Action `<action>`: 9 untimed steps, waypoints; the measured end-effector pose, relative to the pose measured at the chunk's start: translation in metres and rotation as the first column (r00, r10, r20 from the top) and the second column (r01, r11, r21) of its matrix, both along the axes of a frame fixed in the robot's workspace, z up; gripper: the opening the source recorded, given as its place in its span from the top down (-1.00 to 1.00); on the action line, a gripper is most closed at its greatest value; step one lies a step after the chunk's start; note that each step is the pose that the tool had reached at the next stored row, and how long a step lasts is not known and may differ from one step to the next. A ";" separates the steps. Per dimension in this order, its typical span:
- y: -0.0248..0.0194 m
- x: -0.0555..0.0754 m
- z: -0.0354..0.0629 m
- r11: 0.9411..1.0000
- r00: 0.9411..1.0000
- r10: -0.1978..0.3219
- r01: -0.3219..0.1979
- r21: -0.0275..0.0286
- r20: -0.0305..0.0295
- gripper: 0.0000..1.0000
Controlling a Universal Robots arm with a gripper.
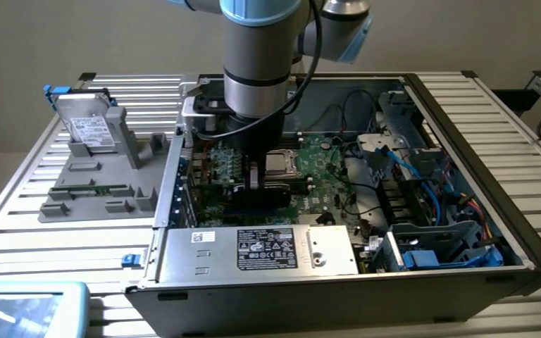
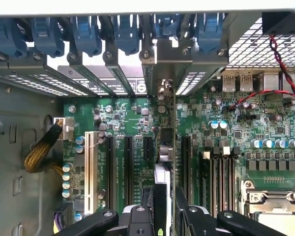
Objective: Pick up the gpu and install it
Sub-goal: 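Insert the gpu into the slot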
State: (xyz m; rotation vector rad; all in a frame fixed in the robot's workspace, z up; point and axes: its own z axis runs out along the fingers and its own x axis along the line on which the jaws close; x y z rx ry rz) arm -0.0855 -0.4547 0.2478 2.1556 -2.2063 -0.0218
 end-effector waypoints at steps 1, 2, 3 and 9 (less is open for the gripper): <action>0.0000 0.000 0.0000 1.000 1.000 0.000 0.000 -0.002 -0.001 0.44; 0.0000 0.000 0.0000 1.000 1.000 0.000 0.000 -0.004 -0.001 0.44; 0.0000 0.000 0.0000 1.000 1.000 0.000 0.000 -0.005 -0.001 0.44; 0.0001 0.000 0.0000 1.000 1.000 0.001 -0.001 -0.005 -0.001 0.44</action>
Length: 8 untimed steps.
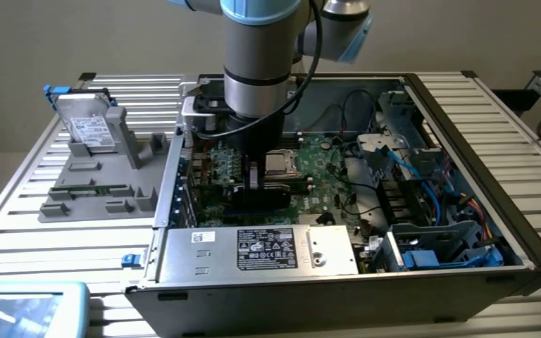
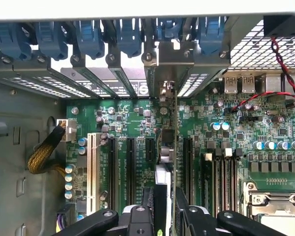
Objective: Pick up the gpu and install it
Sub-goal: 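Insert the gpu into the slot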
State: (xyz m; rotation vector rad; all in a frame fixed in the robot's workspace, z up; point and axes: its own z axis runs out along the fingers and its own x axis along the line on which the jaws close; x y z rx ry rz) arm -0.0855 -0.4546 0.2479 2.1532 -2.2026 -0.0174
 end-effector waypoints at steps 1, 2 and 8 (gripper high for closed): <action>0.0002 0.000 0.0000 1.000 1.000 0.000 0.000 0.000 0.000 0.44; 0.0004 0.000 0.0000 1.000 1.000 0.000 0.000 0.001 0.001 0.44; 0.0007 0.000 -0.0001 1.000 1.000 0.000 0.000 0.001 0.003 0.44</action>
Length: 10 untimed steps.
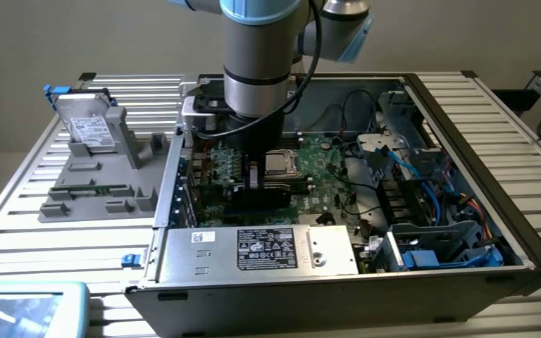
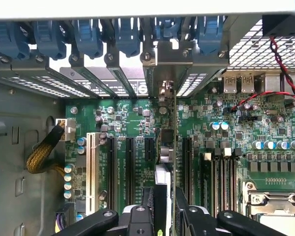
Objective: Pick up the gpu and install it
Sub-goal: 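Insert the gpu into the slot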
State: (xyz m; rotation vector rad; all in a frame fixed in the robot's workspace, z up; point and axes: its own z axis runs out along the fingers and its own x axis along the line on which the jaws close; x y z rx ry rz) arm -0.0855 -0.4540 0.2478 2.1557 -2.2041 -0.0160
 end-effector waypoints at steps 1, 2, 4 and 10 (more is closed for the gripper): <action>0.0000 0.000 0.0000 1.000 1.000 0.000 0.000 0.000 0.000 0.44; 0.0000 0.000 0.0000 1.000 1.000 0.000 0.000 0.000 0.000 0.44; 0.0000 0.000 0.0000 1.000 1.000 0.000 0.000 0.000 0.000 0.44; 0.0000 0.000 -0.0002 1.000 1.000 0.000 0.000 0.003 0.001 0.44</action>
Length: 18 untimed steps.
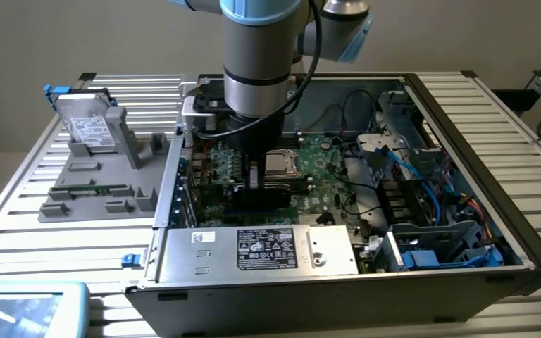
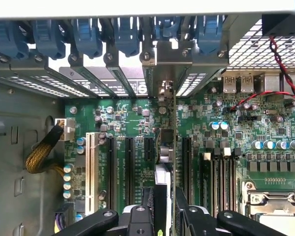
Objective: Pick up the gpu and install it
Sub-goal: 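Insert the gpu into the slot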
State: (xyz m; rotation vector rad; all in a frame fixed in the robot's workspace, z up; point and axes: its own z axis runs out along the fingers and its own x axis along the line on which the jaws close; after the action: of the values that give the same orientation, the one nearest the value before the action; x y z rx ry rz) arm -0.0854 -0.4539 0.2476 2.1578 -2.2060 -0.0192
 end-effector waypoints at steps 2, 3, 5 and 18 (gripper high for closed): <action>0.0000 0.000 0.0000 1.000 1.000 0.000 0.000 0.000 0.000 0.44; 0.0000 0.000 0.0000 1.000 1.000 0.000 0.000 0.000 0.000 0.44; 0.0000 0.000 0.0000 1.000 1.000 0.000 0.000 0.000 0.000 0.44; 0.0000 -0.001 -0.0005 1.000 1.000 0.001 -0.001 0.005 0.000 0.44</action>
State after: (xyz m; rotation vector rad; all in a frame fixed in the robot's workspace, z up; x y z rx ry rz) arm -0.0867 -0.4539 0.2470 2.1617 -2.2075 -0.0241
